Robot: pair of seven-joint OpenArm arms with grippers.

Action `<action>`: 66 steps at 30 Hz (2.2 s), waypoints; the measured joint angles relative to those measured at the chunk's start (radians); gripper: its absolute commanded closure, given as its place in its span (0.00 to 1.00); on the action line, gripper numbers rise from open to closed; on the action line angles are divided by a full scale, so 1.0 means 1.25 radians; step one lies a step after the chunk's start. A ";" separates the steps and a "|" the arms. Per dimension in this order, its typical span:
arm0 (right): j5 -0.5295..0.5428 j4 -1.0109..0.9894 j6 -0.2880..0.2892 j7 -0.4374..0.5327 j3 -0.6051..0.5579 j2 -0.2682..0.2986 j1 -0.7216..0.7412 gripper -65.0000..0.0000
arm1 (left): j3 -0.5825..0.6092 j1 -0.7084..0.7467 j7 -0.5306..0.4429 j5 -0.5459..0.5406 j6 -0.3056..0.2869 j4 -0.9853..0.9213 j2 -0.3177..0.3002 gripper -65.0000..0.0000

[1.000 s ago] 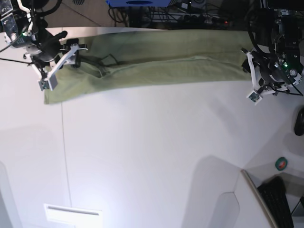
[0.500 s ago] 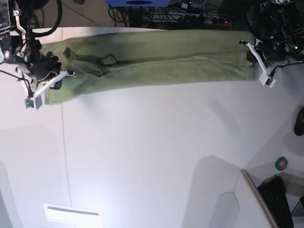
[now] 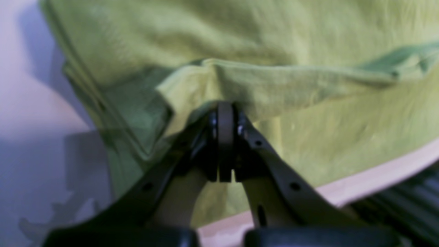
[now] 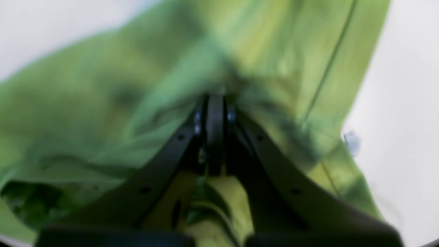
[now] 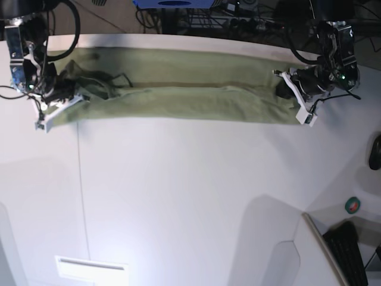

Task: Layout the t-shirt on the table in an organized manner, then fold the t-shirt properly
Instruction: 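Release the hem and regrasp the folded strip's ends with both grippers, then pull the folded strip taut between both grippers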

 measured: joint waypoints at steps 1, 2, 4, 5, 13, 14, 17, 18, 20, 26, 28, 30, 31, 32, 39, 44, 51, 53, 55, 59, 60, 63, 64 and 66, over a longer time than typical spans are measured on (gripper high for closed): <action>0.000 -0.021 0.000 0.004 0.000 0.002 0.018 1.00 | 0.002 -0.017 0.000 0.003 0.008 -0.010 0.002 1.00; -0.003 -0.041 0.000 0.018 0.000 0.002 0.035 1.00 | 0.005 -0.034 0.001 0.003 0.010 -0.022 0.005 1.00; -0.008 -0.059 -0.001 0.020 0.000 0.002 0.049 1.00 | 0.005 -0.059 0.013 0.006 0.009 -0.033 0.006 1.00; -0.008 -0.062 -0.001 0.020 0.000 0.002 0.053 1.00 | 0.007 -0.070 0.020 0.016 0.010 -0.034 0.006 1.00; -0.013 -0.020 -0.005 -0.005 0.002 0.009 0.044 1.00 | 0.005 -0.066 0.069 0.040 0.026 0.020 0.009 1.00; -0.017 0.008 -0.009 -0.004 0.002 0.012 0.031 1.00 | 0.004 -0.062 0.079 0.052 0.027 0.036 0.008 1.00; -0.018 0.101 -0.014 -0.051 0.005 0.015 0.009 1.00 | 0.000 -0.056 0.130 0.049 0.030 0.104 -0.003 1.00; -0.012 0.136 -0.013 -0.070 0.005 0.014 0.007 1.00 | -0.002 -0.061 0.158 0.050 0.030 0.130 -0.005 1.00; -0.011 0.211 -0.011 -0.096 0.014 0.008 -0.002 1.00 | -0.014 -0.067 0.194 0.044 0.030 0.193 -0.002 1.00; -0.018 0.383 -0.014 -0.124 0.114 -0.020 -0.104 1.00 | -0.192 -0.027 0.226 -0.085 0.027 0.258 -0.006 1.00; -0.010 0.397 -0.013 -0.123 0.114 -0.021 -0.113 1.00 | -0.236 0.002 0.218 -0.168 0.027 0.218 -0.026 0.64; -0.011 0.397 -0.013 -0.123 0.113 -0.025 -0.114 1.00 | -0.240 0.018 0.183 -0.219 0.027 0.169 -0.053 0.28; -0.012 0.397 -0.013 -0.121 0.113 -0.023 -0.118 1.00 | -0.234 0.025 0.143 -0.253 0.028 0.144 -0.065 0.14; -0.014 0.397 -0.013 -0.122 0.113 -0.021 -0.122 1.00 | -0.228 0.028 0.110 -0.291 0.027 0.119 -0.072 0.07; -0.014 0.396 -0.013 -0.121 0.113 -0.026 -0.123 1.00 | -0.140 0.019 -0.028 -0.302 0.029 -0.085 -0.072 0.04; -0.013 0.396 -0.013 -0.117 0.111 -0.026 -0.128 1.00 | -0.090 -0.005 -0.084 -0.310 0.030 -0.111 -0.073 0.04; -0.014 0.396 -0.013 -0.118 0.111 -0.026 -0.138 1.00 | -0.039 -0.039 -0.101 -0.321 0.027 -0.149 -0.075 0.16; -0.014 0.396 -0.013 -0.118 0.111 -0.025 -0.137 1.00 | -0.036 -0.056 -0.104 -0.325 0.027 -0.178 -0.074 0.28; -0.014 0.396 -0.013 -0.119 0.111 -0.025 -0.139 1.00 | -0.037 -0.073 -0.108 -0.330 0.023 -0.214 -0.075 0.41; -0.013 0.396 -0.013 -0.119 0.111 -0.026 -0.138 1.00 | -0.036 -0.082 -0.101 -0.322 0.028 -0.233 -0.076 0.87; -0.013 0.396 -0.013 -0.119 0.111 -0.026 -0.139 1.00 | -0.036 -0.079 -0.097 -0.318 0.027 -0.233 -0.076 1.00; -0.014 0.396 -0.013 -0.118 0.111 -0.026 -0.138 1.00 | -0.039 -0.074 -0.094 -0.323 0.027 -0.236 -0.079 1.00; -0.013 0.396 -0.013 -0.118 0.111 -0.026 -0.138 1.00 | -0.038 -0.076 -0.087 -0.323 0.026 -0.237 -0.084 1.00; -0.013 0.396 -0.013 -0.118 0.111 -0.026 -0.138 1.00 | -0.037 -0.080 -0.082 -0.311 0.027 -0.235 -0.102 1.00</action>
